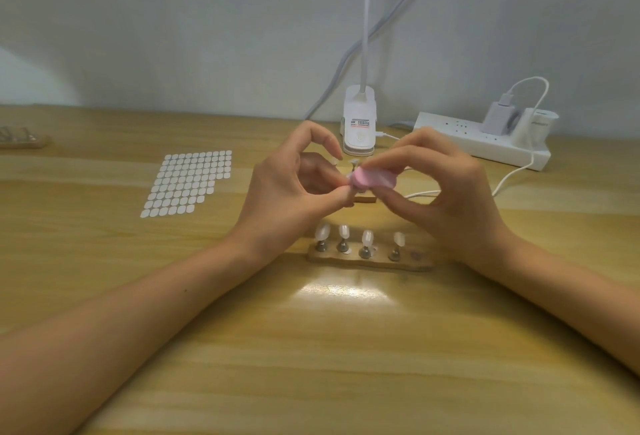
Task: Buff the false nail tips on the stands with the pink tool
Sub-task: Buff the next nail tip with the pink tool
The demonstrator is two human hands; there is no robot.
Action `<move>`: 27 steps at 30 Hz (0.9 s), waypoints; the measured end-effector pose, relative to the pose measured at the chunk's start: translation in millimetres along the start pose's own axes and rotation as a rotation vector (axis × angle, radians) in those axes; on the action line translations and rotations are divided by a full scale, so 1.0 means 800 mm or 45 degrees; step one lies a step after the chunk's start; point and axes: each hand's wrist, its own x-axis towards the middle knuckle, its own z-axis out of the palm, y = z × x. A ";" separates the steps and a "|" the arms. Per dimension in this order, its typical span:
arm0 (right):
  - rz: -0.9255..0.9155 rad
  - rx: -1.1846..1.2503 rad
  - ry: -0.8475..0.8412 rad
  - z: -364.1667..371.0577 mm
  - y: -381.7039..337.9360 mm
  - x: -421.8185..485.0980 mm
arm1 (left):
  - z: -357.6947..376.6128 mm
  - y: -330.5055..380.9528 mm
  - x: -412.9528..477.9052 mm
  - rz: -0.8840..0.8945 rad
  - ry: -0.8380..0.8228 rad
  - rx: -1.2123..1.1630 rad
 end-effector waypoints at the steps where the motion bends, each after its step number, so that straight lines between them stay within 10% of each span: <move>1: 0.029 -0.002 0.025 -0.003 0.002 0.002 | 0.000 0.000 0.000 -0.001 0.006 0.007; 27: -0.003 0.095 0.000 -0.003 0.000 0.001 | 0.002 0.003 0.000 -0.016 -0.099 -0.083</move>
